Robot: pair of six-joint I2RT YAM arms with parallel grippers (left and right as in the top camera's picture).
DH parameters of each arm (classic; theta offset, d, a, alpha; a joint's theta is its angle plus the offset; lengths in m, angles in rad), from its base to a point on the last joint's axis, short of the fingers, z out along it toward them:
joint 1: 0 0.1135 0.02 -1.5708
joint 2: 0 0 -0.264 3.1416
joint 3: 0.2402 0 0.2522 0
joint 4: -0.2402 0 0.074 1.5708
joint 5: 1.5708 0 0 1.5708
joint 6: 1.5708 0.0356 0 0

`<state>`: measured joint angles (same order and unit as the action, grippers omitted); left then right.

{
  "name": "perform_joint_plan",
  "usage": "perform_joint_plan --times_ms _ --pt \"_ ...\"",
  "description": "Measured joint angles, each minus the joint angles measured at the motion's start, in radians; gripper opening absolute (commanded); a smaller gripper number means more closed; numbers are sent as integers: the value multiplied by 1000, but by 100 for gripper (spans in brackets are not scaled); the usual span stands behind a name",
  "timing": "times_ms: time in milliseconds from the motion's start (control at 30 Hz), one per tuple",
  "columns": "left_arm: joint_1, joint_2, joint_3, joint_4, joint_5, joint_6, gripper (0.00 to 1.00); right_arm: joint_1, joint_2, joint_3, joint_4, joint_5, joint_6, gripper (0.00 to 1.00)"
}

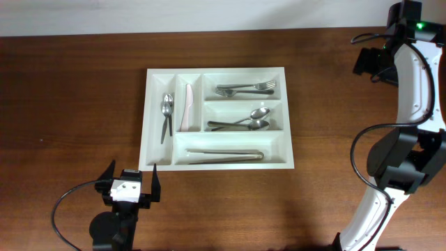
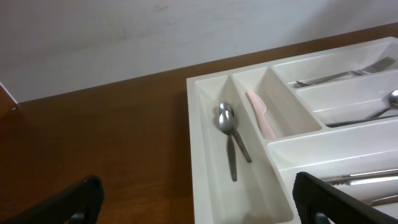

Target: Pack container

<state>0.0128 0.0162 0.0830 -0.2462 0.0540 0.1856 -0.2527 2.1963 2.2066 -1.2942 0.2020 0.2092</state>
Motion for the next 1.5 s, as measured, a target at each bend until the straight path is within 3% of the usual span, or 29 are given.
perform_joint_plan --times_ms 633,767,867,1167,1333,1500 --pt "0 0 0 0 -2 0 99 4 -16 0 -8 0 0 99" --pt "0 -1 0 0 -3 0 99 27 -141 -39 -58 -1 0 99" --pt "0 -1 0 0 -3 0 99 79 -340 -124 9 -1 0 99" --pt "0 -3 -1 1 -3 0 99 281 -1084 -957 732 38 0 99" --pt "0 -5 -1 2 -3 0 99 299 -1337 -1332 921 33 1 99" --pt "0 -5 -1 1 -3 0 99 301 -1598 -1602 947 -9 2 99"
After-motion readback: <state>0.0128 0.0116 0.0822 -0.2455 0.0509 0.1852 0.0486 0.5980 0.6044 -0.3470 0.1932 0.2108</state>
